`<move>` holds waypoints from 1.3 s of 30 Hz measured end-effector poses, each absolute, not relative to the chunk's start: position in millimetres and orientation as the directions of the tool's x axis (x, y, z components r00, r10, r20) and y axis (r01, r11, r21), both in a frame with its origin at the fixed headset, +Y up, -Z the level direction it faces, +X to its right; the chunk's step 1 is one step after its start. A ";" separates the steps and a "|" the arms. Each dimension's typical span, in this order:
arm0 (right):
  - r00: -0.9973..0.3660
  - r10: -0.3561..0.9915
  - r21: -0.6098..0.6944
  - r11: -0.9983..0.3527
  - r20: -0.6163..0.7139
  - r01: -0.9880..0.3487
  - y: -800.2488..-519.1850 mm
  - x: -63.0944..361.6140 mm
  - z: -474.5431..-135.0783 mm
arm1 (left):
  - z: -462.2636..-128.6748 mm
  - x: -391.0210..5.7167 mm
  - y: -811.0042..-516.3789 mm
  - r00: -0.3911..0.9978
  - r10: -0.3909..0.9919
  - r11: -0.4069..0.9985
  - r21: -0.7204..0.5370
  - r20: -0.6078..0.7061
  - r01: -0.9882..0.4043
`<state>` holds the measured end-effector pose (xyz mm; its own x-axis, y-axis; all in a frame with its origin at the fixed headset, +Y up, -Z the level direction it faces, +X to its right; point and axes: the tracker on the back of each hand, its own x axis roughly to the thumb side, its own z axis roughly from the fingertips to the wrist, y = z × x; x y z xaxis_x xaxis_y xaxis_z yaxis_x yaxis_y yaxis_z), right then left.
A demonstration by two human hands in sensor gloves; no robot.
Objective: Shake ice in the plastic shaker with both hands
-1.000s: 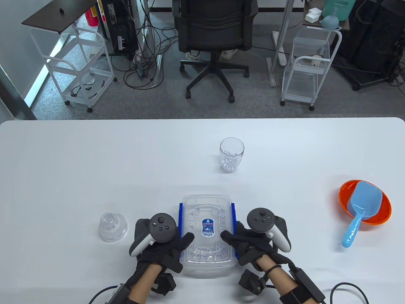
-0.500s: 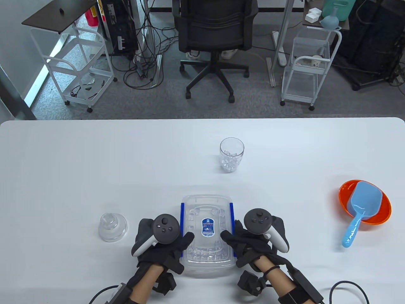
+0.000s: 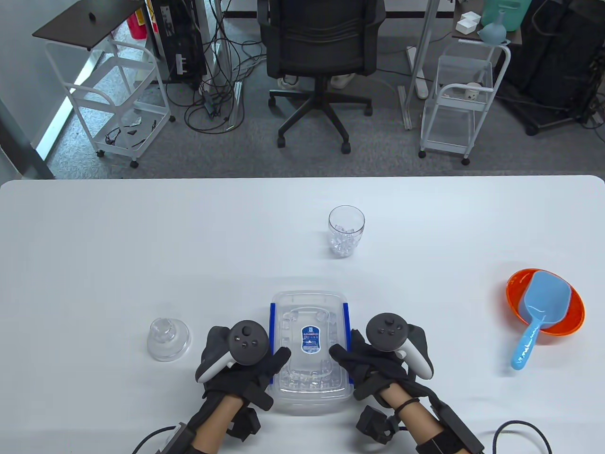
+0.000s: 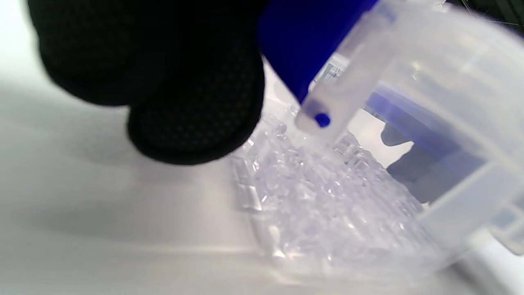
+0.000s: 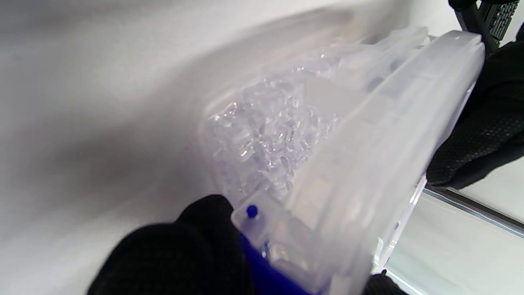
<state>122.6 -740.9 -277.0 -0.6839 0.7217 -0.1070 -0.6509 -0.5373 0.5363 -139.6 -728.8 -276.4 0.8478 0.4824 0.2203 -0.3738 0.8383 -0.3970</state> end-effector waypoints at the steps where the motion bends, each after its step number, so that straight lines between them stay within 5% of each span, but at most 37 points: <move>1: -0.692 0.714 0.535 -0.546 -0.105 -0.644 -740.0 123.6 -276.7 | -276.2 -140.1 -727.9 0.849 0.480 0.841 -0.392 0.222 -0.373; 6: -0.755 0.651 0.481 -0.638 -0.078 -0.601 -725.9 131.0 -277.8 | -276.0 -145.6 -721.5 0.842 0.492 0.845 -0.356 0.222 -0.399; 11: -0.908 0.418 0.332 -0.857 0.001 -0.394 -702.6 132.9 -277.2 | -275.3 -153.3 -713.5 0.850 0.476 0.864 -0.298 0.224 -0.406; 16: -0.948 0.317 0.259 -0.916 0.001 -0.306 -679.8 126.0 -287.8 | -275.1 -158.4 -709.0 0.886 0.400 0.907 -0.238 0.236 -0.347; 23: -0.939 -0.343 0.157 -0.926 0.023 0.342 -635.5 103.0 -320.5 | -274.6 -159.6 -708.0 0.875 0.422 0.899 -0.234 0.237 -0.370; 28: -0.833 -0.553 0.067 -0.832 -0.021 0.550 -605.4 95.9 -350.3 | -274.6 -161.5 -707.2 0.878 0.417 0.902 -0.227 0.236 -0.368; 34: -0.771 -0.622 0.131 -0.783 -0.140 0.608 -573.5 90.2 -390.8 | -272.4 -162.9 -703.8 0.886 0.395 0.913 -0.208 0.242 -0.350; 39: -0.939 -0.330 0.181 -0.934 -0.098 0.309 -600.6 94.7 -415.4 | -273.4 -162.6 -707.8 0.892 0.385 0.915 -0.226 0.237 -0.335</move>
<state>94.7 -600.6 -415.4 -0.9389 -0.3300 -0.0980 0.3093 -0.9337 0.1807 -162.6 -707.8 -273.4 0.8918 0.3851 0.2375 -0.3350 0.9148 -0.2256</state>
